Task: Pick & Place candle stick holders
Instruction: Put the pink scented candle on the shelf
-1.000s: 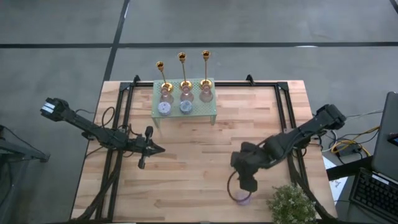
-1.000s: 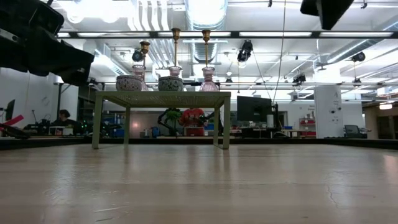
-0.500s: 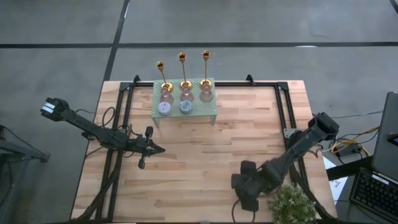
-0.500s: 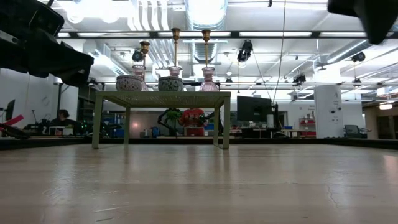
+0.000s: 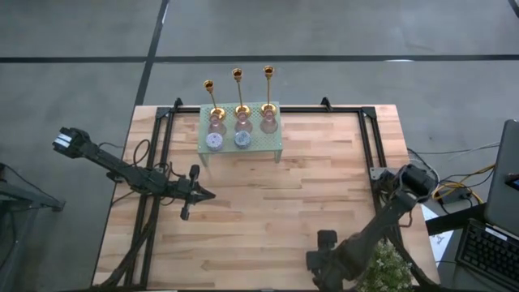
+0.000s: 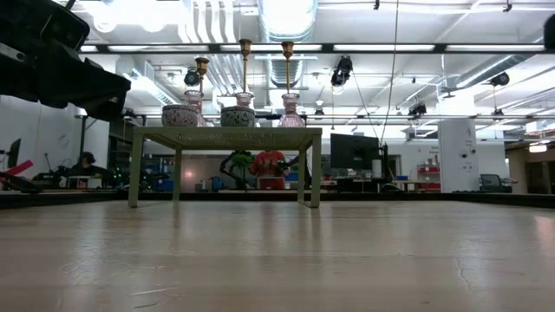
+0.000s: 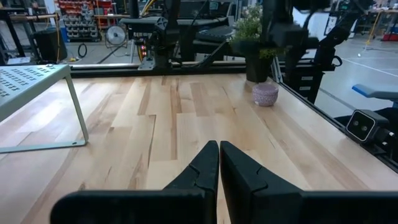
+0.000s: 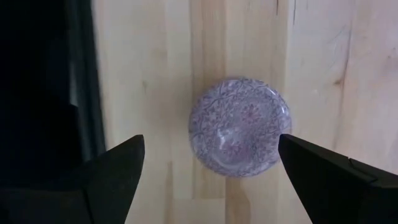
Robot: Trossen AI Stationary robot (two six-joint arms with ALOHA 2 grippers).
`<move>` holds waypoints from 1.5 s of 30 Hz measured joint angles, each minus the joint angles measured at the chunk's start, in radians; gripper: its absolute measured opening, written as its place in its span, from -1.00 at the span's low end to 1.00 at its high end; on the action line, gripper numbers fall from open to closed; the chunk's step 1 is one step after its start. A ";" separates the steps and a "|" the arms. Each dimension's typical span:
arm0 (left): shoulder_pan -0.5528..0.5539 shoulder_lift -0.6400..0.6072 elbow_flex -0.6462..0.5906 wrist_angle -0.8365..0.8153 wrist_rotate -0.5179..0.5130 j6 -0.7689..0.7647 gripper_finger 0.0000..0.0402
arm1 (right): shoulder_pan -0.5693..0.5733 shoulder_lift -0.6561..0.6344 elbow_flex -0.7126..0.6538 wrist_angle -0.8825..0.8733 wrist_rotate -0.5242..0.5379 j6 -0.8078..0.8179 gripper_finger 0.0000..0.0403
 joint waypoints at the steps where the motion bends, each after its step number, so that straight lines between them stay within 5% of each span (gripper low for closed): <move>1: 0.000 0.000 0.000 0.000 0.000 0.000 -0.89 | 0.004 0.011 0.000 0.000 0.007 -0.001 0.81; 45: 0.000 0.001 0.000 -0.003 0.000 0.000 -0.90 | 0.000 0.039 -0.079 0.135 0.027 -0.039 0.80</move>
